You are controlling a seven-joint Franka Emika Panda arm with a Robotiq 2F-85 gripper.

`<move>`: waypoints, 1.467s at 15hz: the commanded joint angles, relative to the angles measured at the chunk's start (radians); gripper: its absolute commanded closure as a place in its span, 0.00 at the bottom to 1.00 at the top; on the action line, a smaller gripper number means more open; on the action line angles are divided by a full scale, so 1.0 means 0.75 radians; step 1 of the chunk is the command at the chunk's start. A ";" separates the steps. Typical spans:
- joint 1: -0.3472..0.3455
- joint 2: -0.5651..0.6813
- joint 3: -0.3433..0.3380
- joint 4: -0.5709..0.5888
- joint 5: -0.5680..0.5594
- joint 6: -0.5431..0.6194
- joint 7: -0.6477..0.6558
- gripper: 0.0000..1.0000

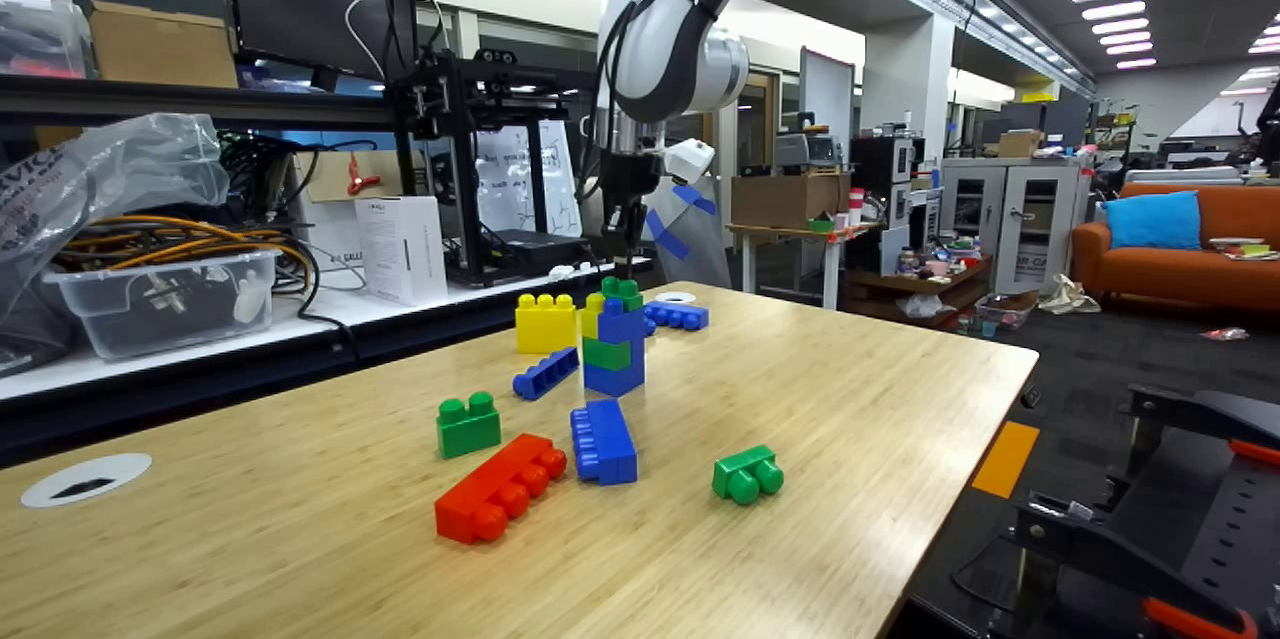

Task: Push the green block on top of the stack down

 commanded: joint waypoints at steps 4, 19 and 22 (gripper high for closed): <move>0.032 -0.017 -0.042 0.063 -0.007 -0.131 0.065 1.00; -0.001 -0.385 -0.003 0.239 0.256 -0.914 0.202 1.00; 0.000 -0.525 -0.006 0.078 0.283 -0.876 0.247 1.00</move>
